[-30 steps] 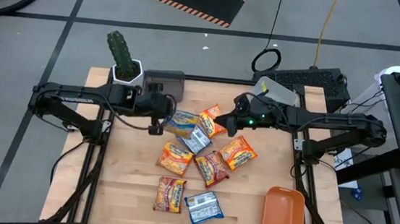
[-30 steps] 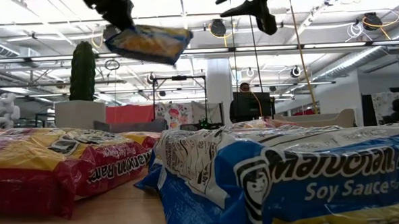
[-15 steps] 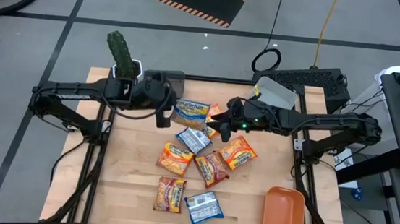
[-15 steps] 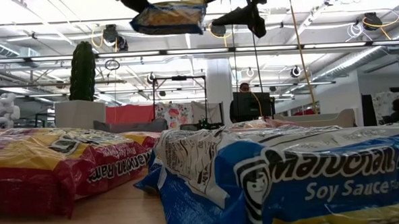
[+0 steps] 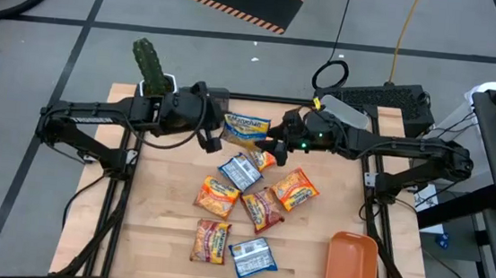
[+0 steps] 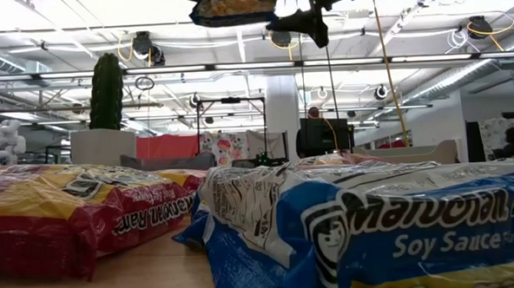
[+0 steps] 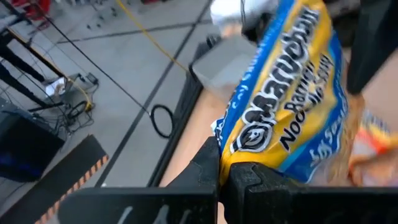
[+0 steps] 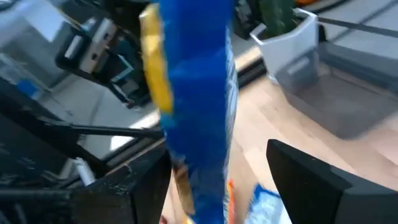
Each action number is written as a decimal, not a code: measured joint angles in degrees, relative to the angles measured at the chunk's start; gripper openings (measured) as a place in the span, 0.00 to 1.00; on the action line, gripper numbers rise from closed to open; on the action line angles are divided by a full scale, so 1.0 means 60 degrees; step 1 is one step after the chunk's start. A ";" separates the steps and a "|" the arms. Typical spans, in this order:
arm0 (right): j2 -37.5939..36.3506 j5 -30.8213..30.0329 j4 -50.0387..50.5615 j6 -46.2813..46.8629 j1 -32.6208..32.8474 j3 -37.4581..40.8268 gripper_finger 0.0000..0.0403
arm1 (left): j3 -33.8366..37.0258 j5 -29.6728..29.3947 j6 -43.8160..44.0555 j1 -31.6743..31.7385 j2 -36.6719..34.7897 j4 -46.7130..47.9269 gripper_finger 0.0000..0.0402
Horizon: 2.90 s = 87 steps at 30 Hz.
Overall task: Sort Maruchan noodles
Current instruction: Put the left blue noodle pack into the gray bin
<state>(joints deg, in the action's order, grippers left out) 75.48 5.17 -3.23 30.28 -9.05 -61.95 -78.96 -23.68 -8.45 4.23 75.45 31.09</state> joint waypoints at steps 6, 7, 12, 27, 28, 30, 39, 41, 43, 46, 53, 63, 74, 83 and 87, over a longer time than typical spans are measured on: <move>0.0000 0.0869 -0.0585 -0.0304 -0.0520 0.0000 0.63 | 0.0015 -0.0054 0.0146 -0.0030 0.0347 -0.0208 0.00; 0.0000 0.1116 -0.0646 -0.0414 -0.0602 0.0000 0.63 | 0.0015 -0.0066 0.0251 -0.0030 0.0396 -0.0226 0.00; -0.0004 0.1989 -0.0855 -0.0470 -0.0873 0.0000 0.61 | 0.0015 -0.0230 0.0543 -0.0171 0.0667 -0.0452 0.00; -0.0006 0.2186 -0.0784 -0.0061 -0.0930 0.0000 0.27 | 0.0015 -0.0428 0.0396 -0.0332 0.0686 -0.1321 0.00; -0.0010 0.2182 -0.0765 -0.0015 -0.0930 0.0000 0.27 | 0.0015 -0.0426 0.0400 -0.0332 0.0686 -0.1317 0.01; -0.0011 0.2186 -0.0764 0.0262 -0.0930 -0.0004 0.27 | 0.0015 -0.0423 0.0559 -0.0332 0.0686 -0.1315 0.03; -0.0018 0.2237 -0.0641 0.1372 -0.0919 -0.0004 0.27 | 0.0015 -0.0218 0.1226 -0.0318 0.0671 -0.1116 0.24; -0.0017 0.2266 -0.0616 0.1534 -0.0919 -0.0004 0.26 | 0.0015 -0.0202 0.1507 -0.0318 0.0664 -0.0963 0.30; -0.0015 0.2266 -0.0598 0.1707 -0.0919 -0.0004 0.26 | 0.0015 -0.0141 0.1793 -0.0335 0.0553 -0.0754 0.34; -0.0021 0.2119 -0.0576 0.1892 -0.0932 -0.0004 0.28 | 0.0001 0.0554 0.2471 -0.0314 0.0263 -0.0628 0.39; -0.0452 0.2040 0.0305 0.1876 -0.0938 0.0011 0.26 | 0.0004 0.0775 0.3331 -0.0281 -0.0427 -0.0057 0.44; -0.1183 0.2109 0.1247 0.1401 -0.1295 0.0004 0.26 | 0.0004 0.0977 0.4759 -0.0274 -0.0569 0.1686 0.44; -0.2289 0.2158 0.2571 0.0340 -0.2352 0.0000 0.26 | 0.0007 0.0793 0.6522 -0.0420 -0.0575 0.2004 0.44; -0.2941 0.2950 0.3890 -0.0033 -0.3385 0.0000 0.27 | 0.0000 0.0024 0.7033 -0.0389 -0.0283 0.1951 0.44; -0.3134 0.3186 0.3893 0.0042 -0.3504 -0.0001 0.27 | 0.0003 -0.0010 0.7691 -0.0391 -0.0067 0.1890 0.44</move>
<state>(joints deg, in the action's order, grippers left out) 56.68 24.29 20.13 30.53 -30.08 -61.96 -78.94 -23.74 37.70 1.89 75.05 42.43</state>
